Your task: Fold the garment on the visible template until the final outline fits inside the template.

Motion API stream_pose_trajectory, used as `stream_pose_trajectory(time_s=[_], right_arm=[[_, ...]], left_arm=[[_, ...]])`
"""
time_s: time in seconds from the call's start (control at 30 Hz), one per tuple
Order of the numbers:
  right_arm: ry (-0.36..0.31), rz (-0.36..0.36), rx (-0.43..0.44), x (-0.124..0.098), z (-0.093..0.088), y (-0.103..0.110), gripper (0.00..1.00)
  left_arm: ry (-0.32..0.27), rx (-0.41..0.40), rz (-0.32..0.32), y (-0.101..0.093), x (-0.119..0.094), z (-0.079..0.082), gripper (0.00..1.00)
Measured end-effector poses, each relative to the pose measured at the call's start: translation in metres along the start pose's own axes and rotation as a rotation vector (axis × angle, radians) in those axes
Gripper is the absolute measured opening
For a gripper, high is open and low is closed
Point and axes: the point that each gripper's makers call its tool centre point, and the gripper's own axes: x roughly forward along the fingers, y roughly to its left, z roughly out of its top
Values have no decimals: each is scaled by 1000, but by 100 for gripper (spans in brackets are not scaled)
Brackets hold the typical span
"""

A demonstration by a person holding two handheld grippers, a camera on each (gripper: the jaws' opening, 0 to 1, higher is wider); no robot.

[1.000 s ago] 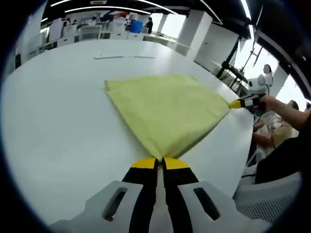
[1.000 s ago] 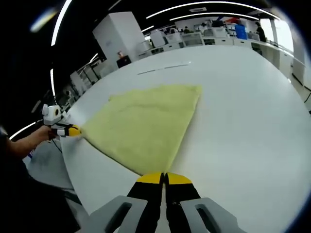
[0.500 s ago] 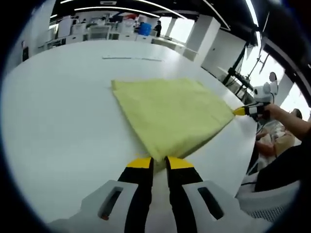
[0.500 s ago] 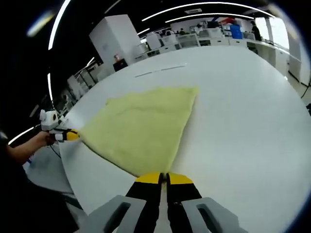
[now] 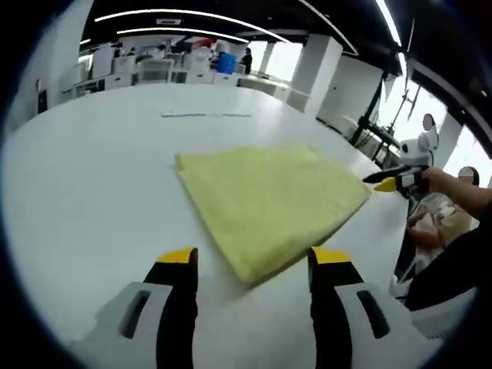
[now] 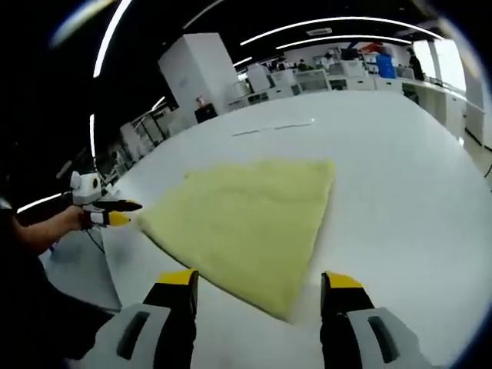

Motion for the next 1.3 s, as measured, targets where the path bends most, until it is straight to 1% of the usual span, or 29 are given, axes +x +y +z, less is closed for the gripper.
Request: stream_pose_trajectory(time_s=[0.07, 0.1, 0.17, 0.23, 0.3, 0.33, 0.37, 0.4, 0.47, 0.57, 0.63, 0.73, 0.8, 0.87, 0.93, 1.07, 1.3], right_arm=[[-25, 22, -17, -2, 7, 8, 74], [-40, 37, -28, -3, 10, 13, 76], [-46, 49, -34, -4, 12, 19, 81], [-73, 57, -93, -6, 18, 27, 87], [-82, 57, -116, -8, 20, 32, 94], [-98, 64, -138, -10, 22, 36, 96], [-98, 66, -139, -11, 22, 39, 98], [-98, 70, -141, -12, 23, 42, 99], [-103, 76, -162, -15, 24, 47, 99], [-108, 76, -180, -18, 24, 52, 99], [-113, 77, -183, -19, 24, 54, 99], [-119, 80, -179, -19, 23, 54, 99], [-131, 76, -190, -21, 24, 55, 99], [-144, 75, -194, -22, 26, 58, 99], [-178, 73, -206, -24, 30, 59, 99], [-201, 79, -224, -23, 33, 62, 99], [-182, 62, -233, -21, 28, 60, 96]], left_arm=[[-34, 25, 8, 0, -3, 8, 64], [-60, 47, 19, 0, -5, 13, 68], [-94, 98, 24, -2, -6, 20, 76], [-93, 113, 27, -6, -10, 22, 80], [-105, 118, 31, -6, -12, 26, 81], [-122, 122, 32, -7, -14, 30, 82], [-131, 125, 30, -9, -16, 32, 83], [-140, 130, 33, -10, -17, 34, 85], [-134, 147, 34, -13, -20, 35, 89], [-125, 168, 43, -14, -22, 33, 99], [-130, 169, 45, -17, -24, 33, 98], [-140, 132, 36, -19, -27, 30, 99], [-143, 126, 40, -19, -28, 28, 99], [-143, 132, 43, -20, -30, 28, 99], [-138, 140, 46, -19, -30, 27, 99], [-133, 162, 28, -22, -33, 27, 97], [-122, 180, 47, -19, -34, 25, 94]])
